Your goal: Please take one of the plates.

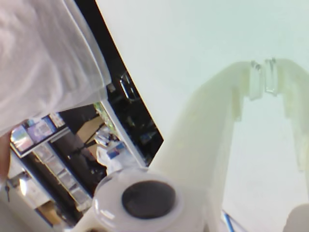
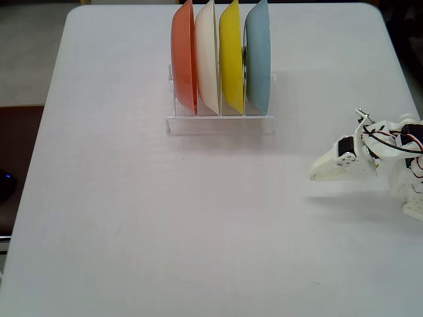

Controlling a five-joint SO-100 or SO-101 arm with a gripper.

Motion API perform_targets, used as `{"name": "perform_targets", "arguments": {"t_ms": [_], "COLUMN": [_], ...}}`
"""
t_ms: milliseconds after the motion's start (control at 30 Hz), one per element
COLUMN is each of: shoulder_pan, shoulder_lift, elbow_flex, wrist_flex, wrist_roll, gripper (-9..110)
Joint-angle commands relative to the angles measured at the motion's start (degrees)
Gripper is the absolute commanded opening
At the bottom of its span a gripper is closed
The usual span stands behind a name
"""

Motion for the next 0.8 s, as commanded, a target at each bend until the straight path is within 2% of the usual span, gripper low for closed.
{"name": "perform_targets", "arguments": {"t_ms": [0,767], "shoulder_pan": [-0.26,0.35], "shoulder_lift": [0.79,0.79], "elbow_flex": [-0.18,-0.18], "wrist_flex": [-1.05,-0.97], "wrist_roll": [0.44,1.05], "gripper": [0,0]}}
